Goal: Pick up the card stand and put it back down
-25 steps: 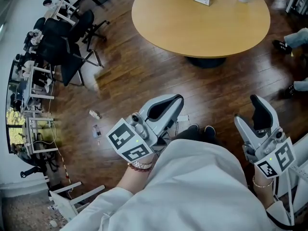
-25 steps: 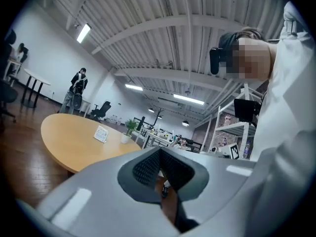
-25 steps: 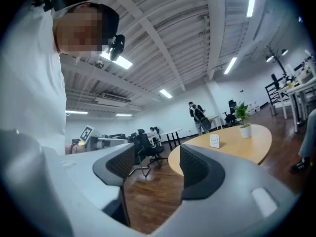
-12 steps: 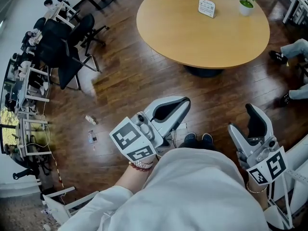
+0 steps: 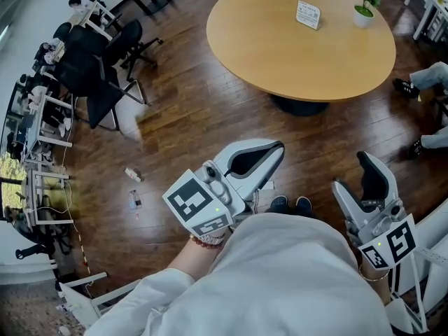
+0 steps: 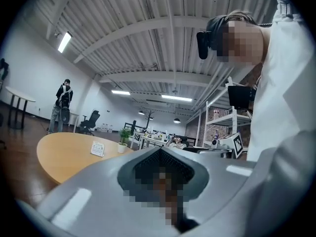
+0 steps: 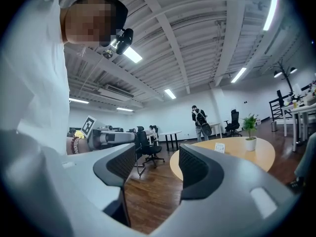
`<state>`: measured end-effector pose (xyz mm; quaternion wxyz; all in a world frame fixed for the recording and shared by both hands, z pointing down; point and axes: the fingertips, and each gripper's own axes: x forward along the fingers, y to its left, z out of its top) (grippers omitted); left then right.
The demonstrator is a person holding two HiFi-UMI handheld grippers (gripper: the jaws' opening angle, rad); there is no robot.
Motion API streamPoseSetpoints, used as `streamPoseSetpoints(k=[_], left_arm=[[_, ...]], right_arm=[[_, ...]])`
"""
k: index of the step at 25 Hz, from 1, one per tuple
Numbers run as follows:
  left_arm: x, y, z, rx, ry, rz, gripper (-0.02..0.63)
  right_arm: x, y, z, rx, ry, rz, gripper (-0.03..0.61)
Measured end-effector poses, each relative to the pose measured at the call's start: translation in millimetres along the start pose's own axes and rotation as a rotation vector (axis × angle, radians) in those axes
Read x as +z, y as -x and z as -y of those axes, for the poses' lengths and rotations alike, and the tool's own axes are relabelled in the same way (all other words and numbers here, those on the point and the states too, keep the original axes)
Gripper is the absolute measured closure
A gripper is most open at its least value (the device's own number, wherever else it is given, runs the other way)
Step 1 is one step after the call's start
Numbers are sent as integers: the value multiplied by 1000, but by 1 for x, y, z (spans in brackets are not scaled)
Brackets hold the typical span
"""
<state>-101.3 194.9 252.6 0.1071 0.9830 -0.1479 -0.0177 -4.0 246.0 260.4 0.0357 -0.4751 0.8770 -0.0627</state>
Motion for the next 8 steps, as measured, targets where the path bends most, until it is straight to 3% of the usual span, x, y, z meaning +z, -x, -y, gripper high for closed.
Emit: streamPoseSetpoints(k=[8], left_arm=[[-6, 13, -5, 27, 52, 16, 626]], right_arm=[[-2, 2, -6, -14, -3, -2, 319]])
